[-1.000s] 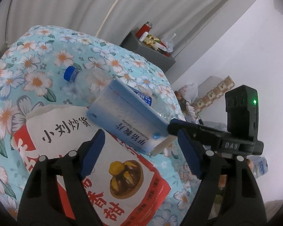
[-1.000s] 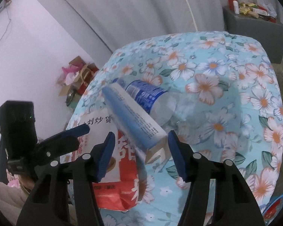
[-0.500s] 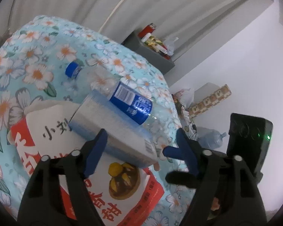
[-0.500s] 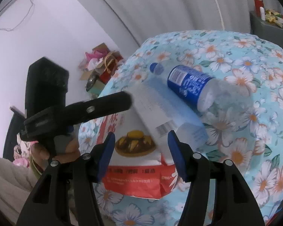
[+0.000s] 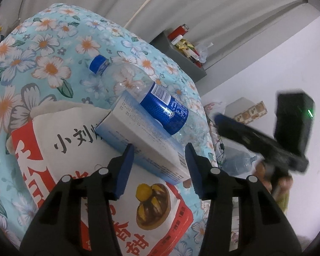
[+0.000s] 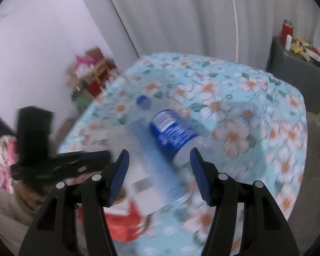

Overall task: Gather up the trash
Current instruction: 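Grasp the blue-label plastic bottle with the right tool while the left grasps the medicine box, then lift the bottle with the right tool while the left lifts the box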

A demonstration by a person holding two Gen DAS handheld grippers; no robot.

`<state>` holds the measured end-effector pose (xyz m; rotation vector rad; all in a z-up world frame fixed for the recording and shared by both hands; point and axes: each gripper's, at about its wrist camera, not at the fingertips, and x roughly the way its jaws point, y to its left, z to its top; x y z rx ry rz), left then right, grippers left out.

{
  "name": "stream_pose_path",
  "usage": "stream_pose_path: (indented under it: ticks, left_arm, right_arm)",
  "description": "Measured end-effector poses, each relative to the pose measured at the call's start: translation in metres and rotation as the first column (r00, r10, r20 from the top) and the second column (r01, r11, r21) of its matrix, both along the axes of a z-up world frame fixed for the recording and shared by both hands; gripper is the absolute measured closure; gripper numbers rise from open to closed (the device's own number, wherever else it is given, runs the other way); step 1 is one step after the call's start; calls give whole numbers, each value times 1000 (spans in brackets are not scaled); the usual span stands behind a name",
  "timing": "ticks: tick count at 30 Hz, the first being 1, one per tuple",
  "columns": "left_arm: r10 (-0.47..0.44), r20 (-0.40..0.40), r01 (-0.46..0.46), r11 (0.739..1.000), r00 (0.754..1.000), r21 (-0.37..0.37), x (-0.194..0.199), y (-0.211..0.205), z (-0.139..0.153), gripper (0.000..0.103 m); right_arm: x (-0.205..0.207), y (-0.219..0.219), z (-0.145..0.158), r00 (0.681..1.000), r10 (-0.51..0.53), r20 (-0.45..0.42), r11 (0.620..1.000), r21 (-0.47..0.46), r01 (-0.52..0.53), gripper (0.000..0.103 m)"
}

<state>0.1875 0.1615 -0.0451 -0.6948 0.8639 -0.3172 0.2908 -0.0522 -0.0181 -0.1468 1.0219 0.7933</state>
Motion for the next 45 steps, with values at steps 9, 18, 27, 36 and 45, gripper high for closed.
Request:
stream_pose_path:
  ticks: [9,18,27,36,45]
  left_arm:
    - [26,19,-26,1000,999,-5,8,1,3,69]
    - [53,25,-54,998,998,32,19,-3,4,69]
    - [52,19,-53,997,998,64,24,-10,7,69]
    - [-80,54,76,994,995,76,20,-51,20,69]
    - [-273,70,266,959,959,94,1,-115,24,69]
  right_arm:
    - [53,57,-38,992,118,-52,971,-202,-126,40]
    - [65,54,-54,996,42,-79,967,-247,-61,40]
    - [47,22,-56,992,-81,-101,969,-241,54,44]
    - [-21,-53,-53,958,-250,-139,960,-164,227,51]
    - [-113,-135,-61,851,-475,-222,877,-44,478,51]
